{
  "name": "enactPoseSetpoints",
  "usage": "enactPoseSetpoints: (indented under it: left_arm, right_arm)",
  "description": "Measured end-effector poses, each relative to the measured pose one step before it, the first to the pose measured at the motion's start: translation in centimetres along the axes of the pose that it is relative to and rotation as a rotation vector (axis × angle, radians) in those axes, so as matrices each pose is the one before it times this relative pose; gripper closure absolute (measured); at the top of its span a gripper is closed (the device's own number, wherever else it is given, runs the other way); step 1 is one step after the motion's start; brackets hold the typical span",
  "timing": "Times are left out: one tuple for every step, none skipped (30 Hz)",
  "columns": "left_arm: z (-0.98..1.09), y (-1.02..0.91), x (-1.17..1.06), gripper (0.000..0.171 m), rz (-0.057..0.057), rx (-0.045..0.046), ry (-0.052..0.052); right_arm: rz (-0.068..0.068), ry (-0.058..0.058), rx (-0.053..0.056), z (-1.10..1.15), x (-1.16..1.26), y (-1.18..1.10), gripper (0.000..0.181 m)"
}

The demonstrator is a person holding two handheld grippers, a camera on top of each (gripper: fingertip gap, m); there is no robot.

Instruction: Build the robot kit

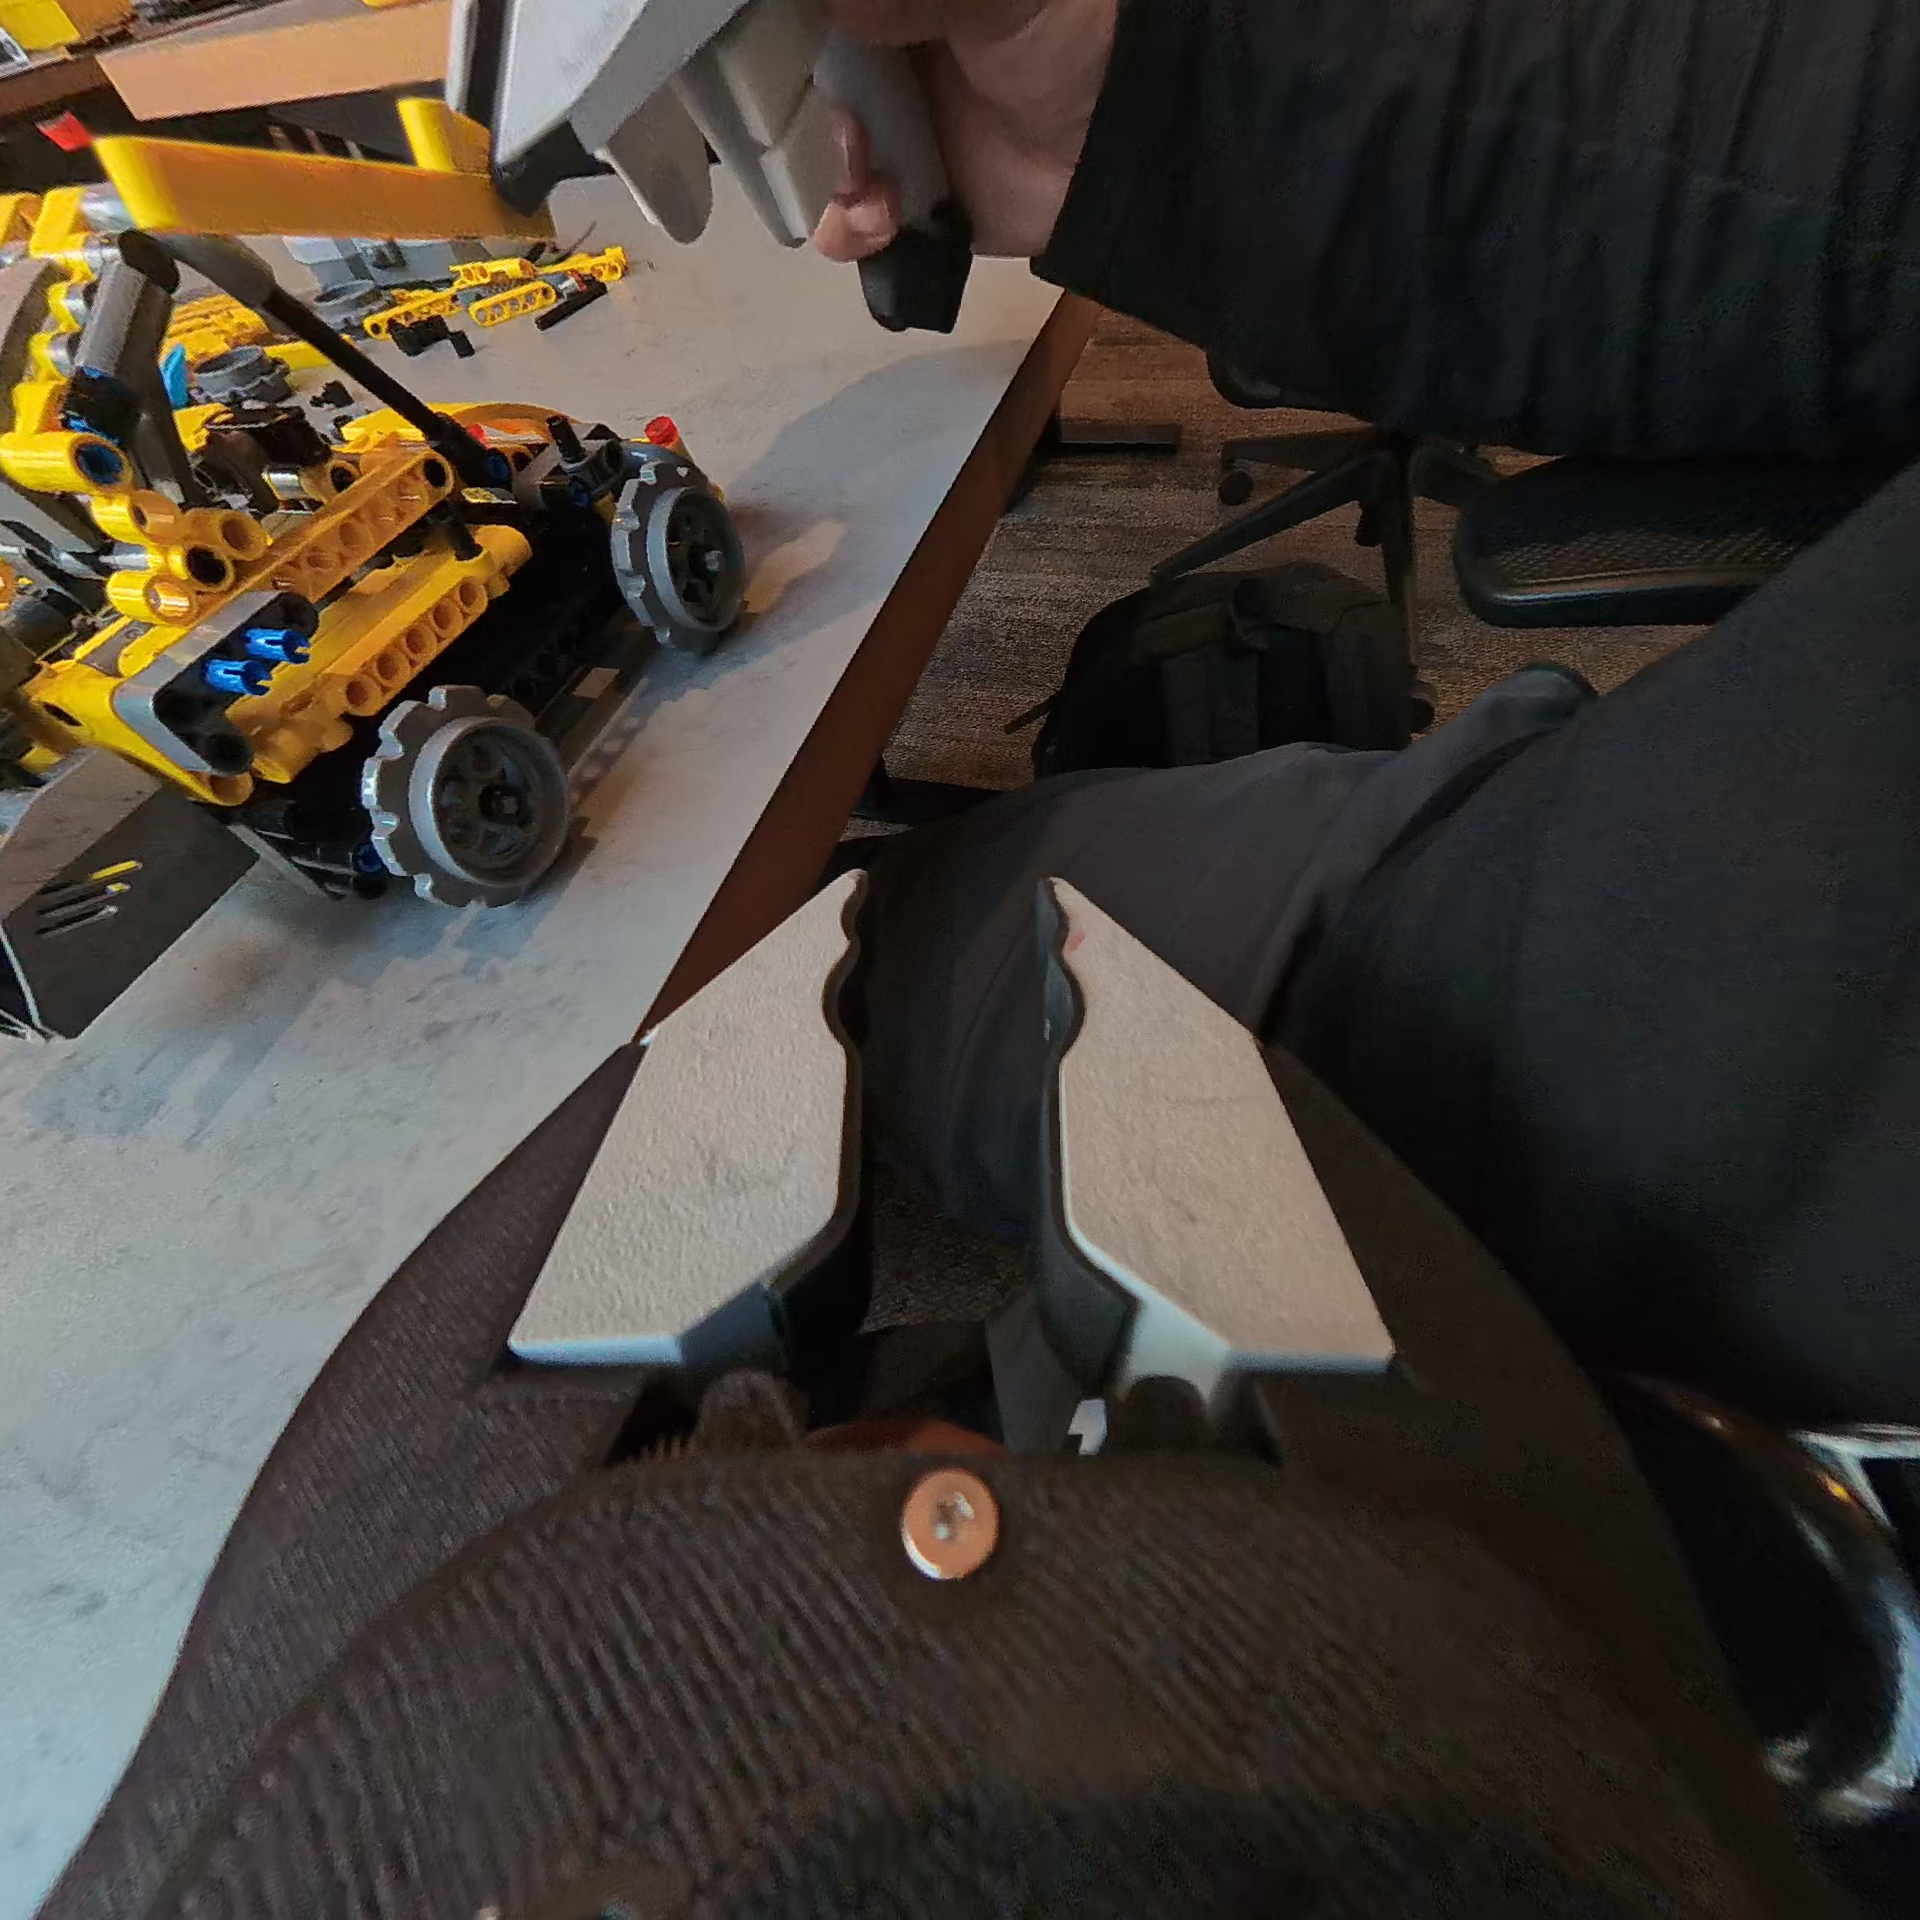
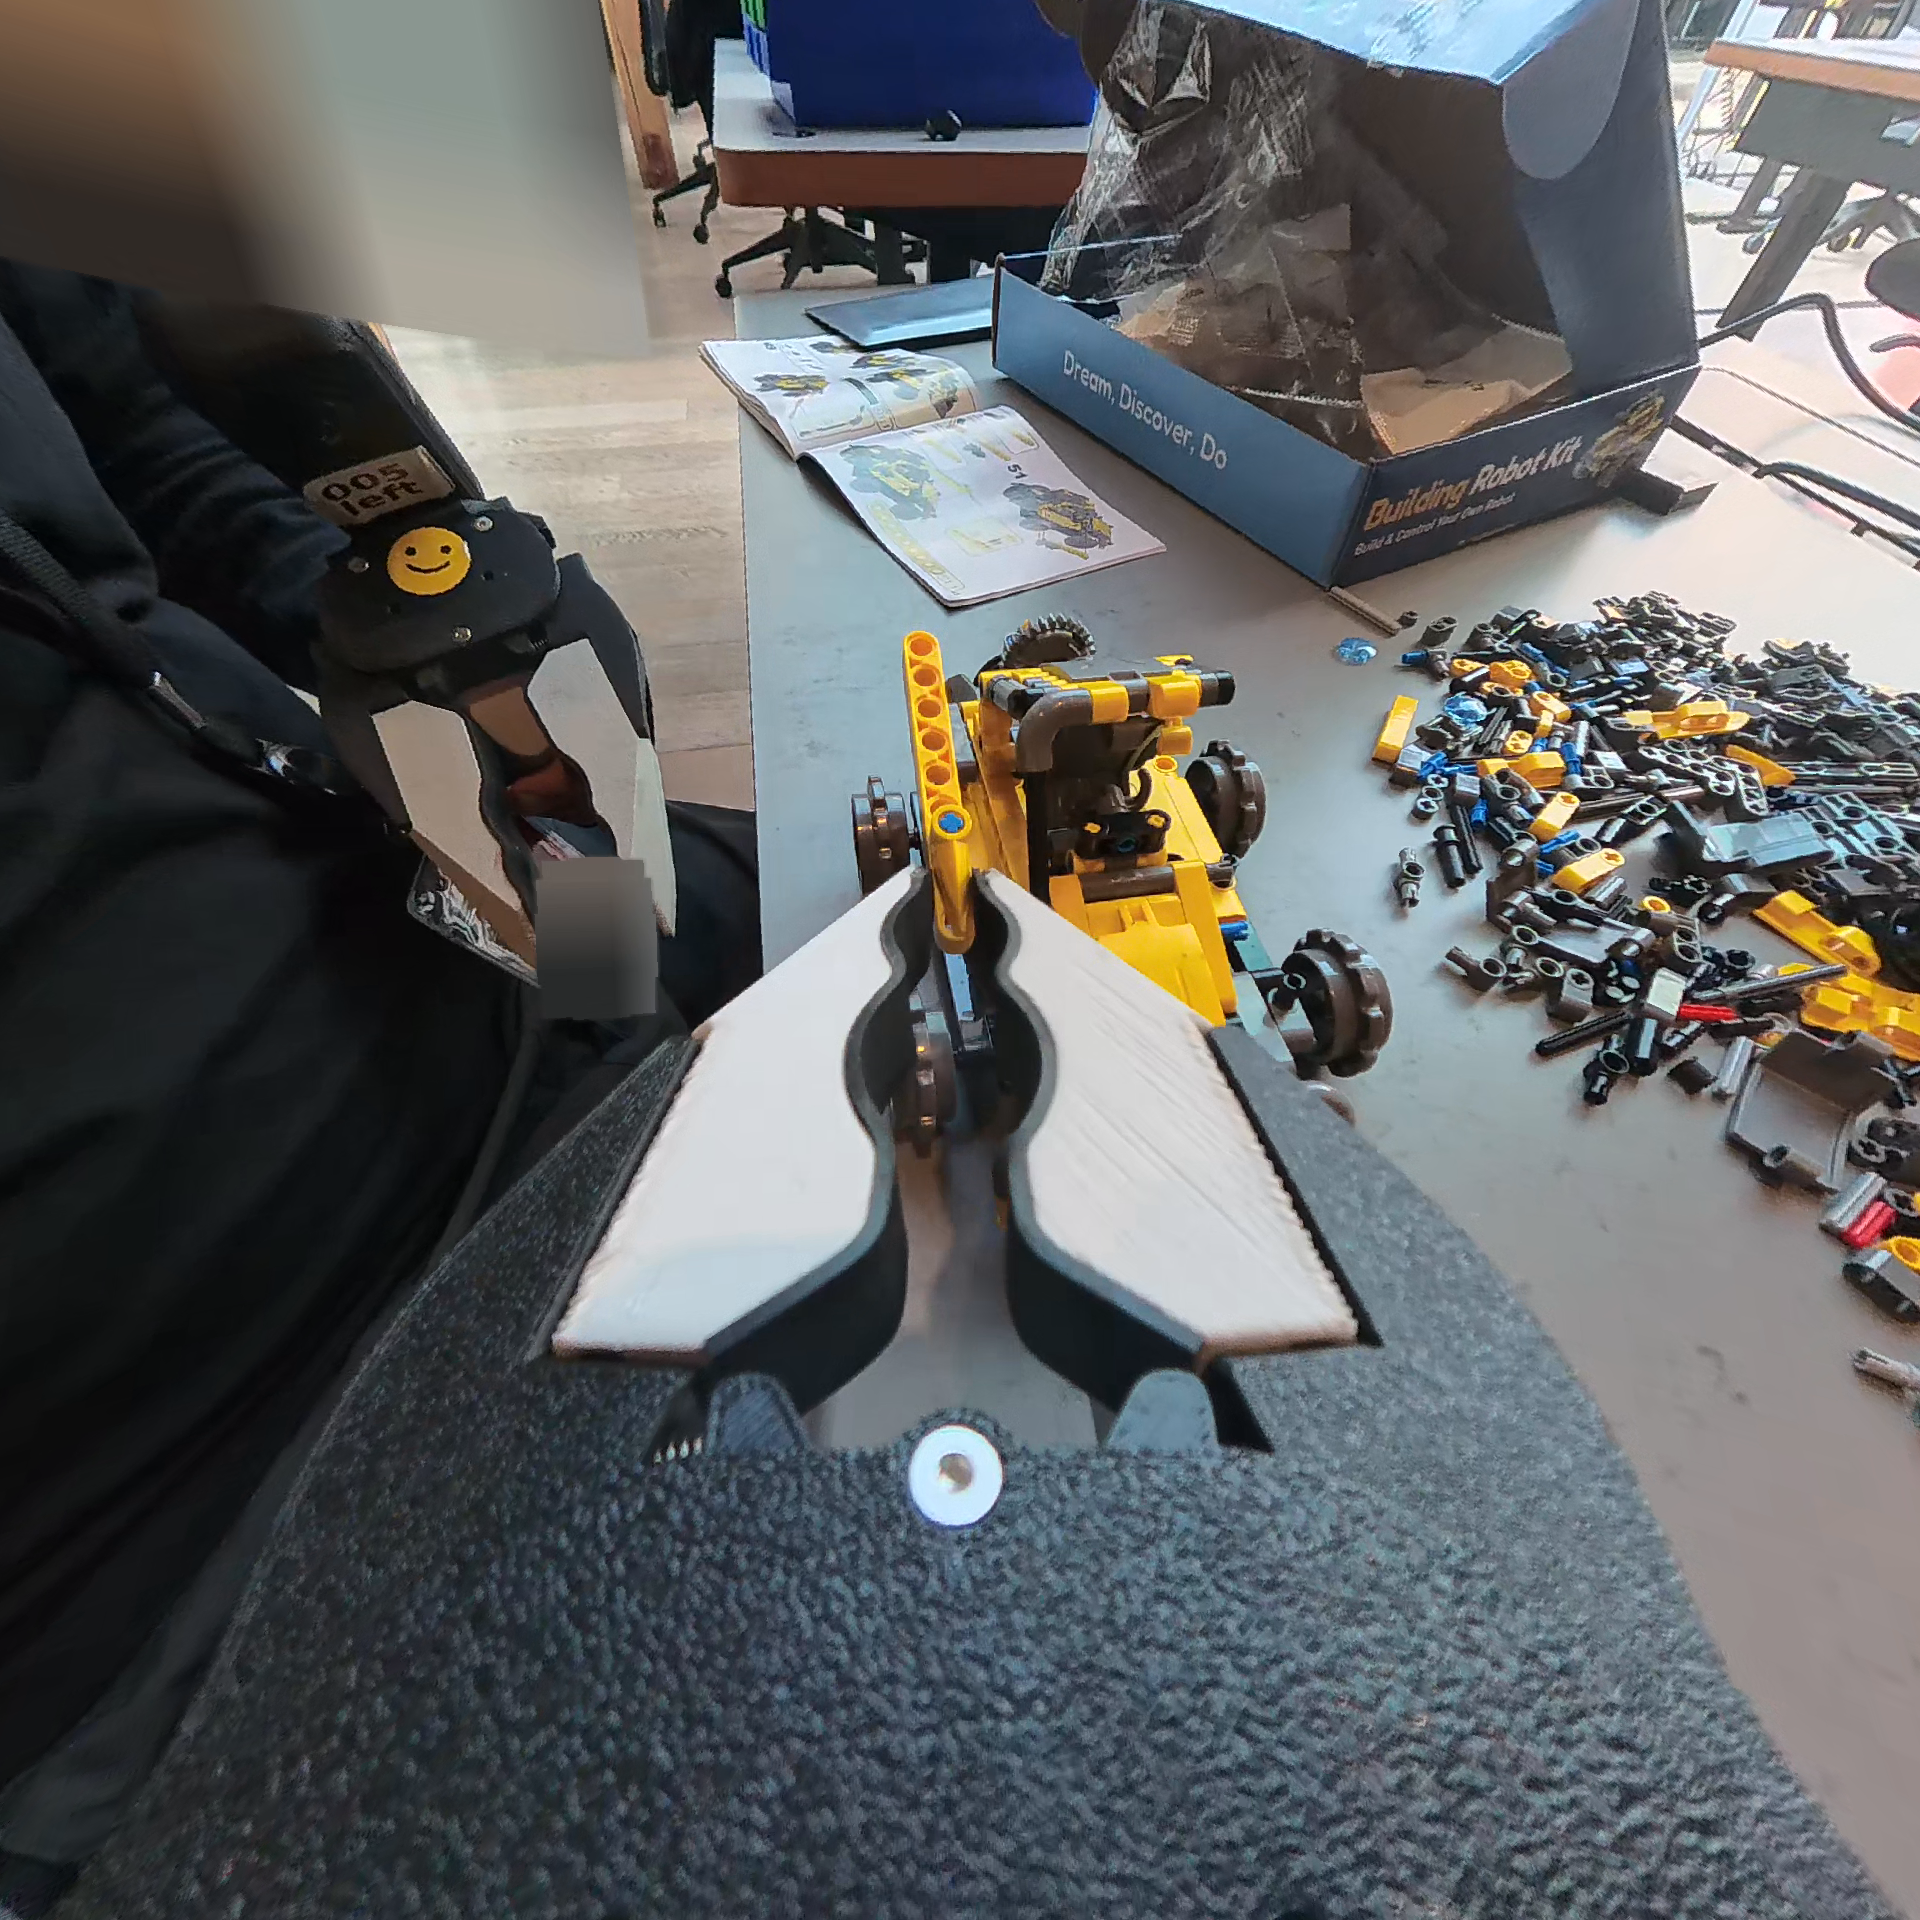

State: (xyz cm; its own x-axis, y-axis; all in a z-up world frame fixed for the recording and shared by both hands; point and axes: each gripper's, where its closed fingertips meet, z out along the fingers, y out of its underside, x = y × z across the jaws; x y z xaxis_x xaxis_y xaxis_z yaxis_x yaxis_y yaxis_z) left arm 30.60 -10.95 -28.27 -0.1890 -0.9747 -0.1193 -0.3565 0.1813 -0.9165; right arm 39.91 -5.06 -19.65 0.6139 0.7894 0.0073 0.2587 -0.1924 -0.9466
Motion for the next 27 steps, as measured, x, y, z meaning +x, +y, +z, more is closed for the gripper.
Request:
enactPoseSetpoints:
  left_arm:
    - [0.002,0.053,-0.058,0.144,-0.0040,-0.00077,0.0007]
    - [0.018,0.053,-0.061,0.144,-0.0034,-0.00056,0.0001]
    - [0.010,0.055,-0.043,0.144,-0.0033,-0.00054,0.0007]
    - [0.019,0.050,-0.048,0.144,-0.0036,-0.00053,0.0003]
    - [0.010,0.021,-0.026,0.144,-0.0035,0.00042,0.0013]
    - [0.020,0.033,-0.024,0.144,-0.0031,-0.00010,0.0017]
    - [0.008,0.028,-0.025,0.144,-0.0026,-0.00034,0.0004]
    - [0.023,0.029,-0.023,0.144,-0.0020,-0.00004,0.0009]
    - [0.009,0.027,-0.007,0.144,-0.0016,-0.00055,0.0008]
    - [0.005,0.022,-0.018,0.144,-0.0003,-0.00005,-0.0001]
    - [-0.006,0.013,-0.025,0.144,0.0006,0.00008,-0.0010]
    - [-0.011,0.007,-0.007,0.144,0.0004,-0.00011,0.0002]
    - [-0.027,0.006,-0.003,0.144,0.0000,-0.00045,0.0003]
    - [-0.033,-0.014,-0.025,0.144,0.0006,0.00056,-0.0010]
    - [-0.061,-0.066,-0.021,0.144,0.0011,0.00236,-0.0014]
    - [-0.057,-0.112,-0.057,0.144,0.0000,0.00364,-0.0027]
    - [-0.072,-0.160,-0.100,0.144,-0.0034,0.00428,-0.0021]
    - [-0.076,-0.218,-0.201,0.144,-0.0067,0.00460,-0.0039]
    - [-0.109,-0.303,-0.314,0.144,-0.0061,0.00606,-0.0079]
    - [-0.131,-0.405,-0.354,0.144,-0.0031,0.00712,-0.0094]
    - [-0.127,-0.474,-0.373,0.144,0.0006,0.00532,-0.0100]
    - [-0.115,-0.590,-0.398,0.144,0.0065,0.00547,-0.0104]
    - [-0.120,-0.702,-0.479,0.144,0.0117,0.00670,-0.0161]
    - [-0.104,-0.747,-0.627,0.144,0.0155,0.00538,-0.0247]
    - [-0.079,-0.718,-0.728,0.145,0.0175,0.00009,-0.0277]
    - [-0.036,-0.703,-0.755,0.146,0.0183,-0.00145,-0.0257]
    - [0.053,-0.632,-0.700,0.146,0.0201,-0.00261,-0.0185]
  right_arm:
    - [0.0023,-0.0008,-0.0004,0.040,0.032,0.065,0.175]
    - [0.0022,-0.0008,0.0007,0.018,0.030,0.049,0.175]
    - [0.0025,-0.0019,0.0016,0.004,0.010,0.023,0.175]
    - [0.0024,-0.0003,0.0007,-0.001,0.048,0.045,0.175]
    - [0.0022,0.0001,0.0004,0.005,0.048,0.046,0.174]
    - [0.0026,-0.0009,0.0004,0.003,0.037,0.068,0.174]
    - [0.0031,0.0002,0.0002,0.005,0.058,0.058,0.174]
    - [0.0030,0.0002,0.0003,0.008,0.059,0.067,0.174]
    - [0.0028,-0.0009,0.0001,0.013,0.025,0.056,0.174]
    - [0.0023,-0.0011,-0.0004,0.017,0.019,0.061,0.174]
    - [0.0011,-0.0006,-0.0022,0.031,0.010,0.067,0.174]
    - [-0.0005,0.0005,-0.0031,0.022,0.008,0.060,0.174]
    - [-0.0013,0.0008,-0.0030,0.035,0.005,0.044,0.174]
    - [-0.0019,0.0016,-0.0043,0.047,0.010,0.034,0.174]
    - [-0.0029,0.0016,-0.0071,0.054,-0.008,0.052,0.174]
    - [-0.0046,0.0025,-0.0117,0.074,-0.011,0.108,0.174]
    - [-0.0070,0.0033,-0.0167,0.079,-0.029,0.170,0.174]
    - [-0.0095,0.0037,-0.0185,0.063,-0.049,0.213,0.174]
    - [-0.0103,0.0036,-0.0195,0.012,-0.050,0.227,0.175]
    - [-0.0087,0.0047,-0.0169,-0.029,-0.003,0.191,0.174]
    - [-0.0055,0.0045,-0.0079,-0.054,0.027,0.073,0.174]
    - [-0.0013,-0.0004,-0.0029,-0.067,-0.017,-0.017,0.174]
    - [0.0011,0.0006,-0.0058,-0.061,0.037,-0.018,0.174]
    - [-0.0006,0.0066,-0.0155,-0.049,0.149,0.078,0.174]
    - [-0.0038,0.0138,-0.0281,-0.040,0.241,0.198,0.174]
    - [-0.0071,0.0186,-0.0312,-0.035,0.285,0.215,0.174]
    - [-0.0078,0.0179,-0.0235,-0.030,0.234,0.101,0.174]
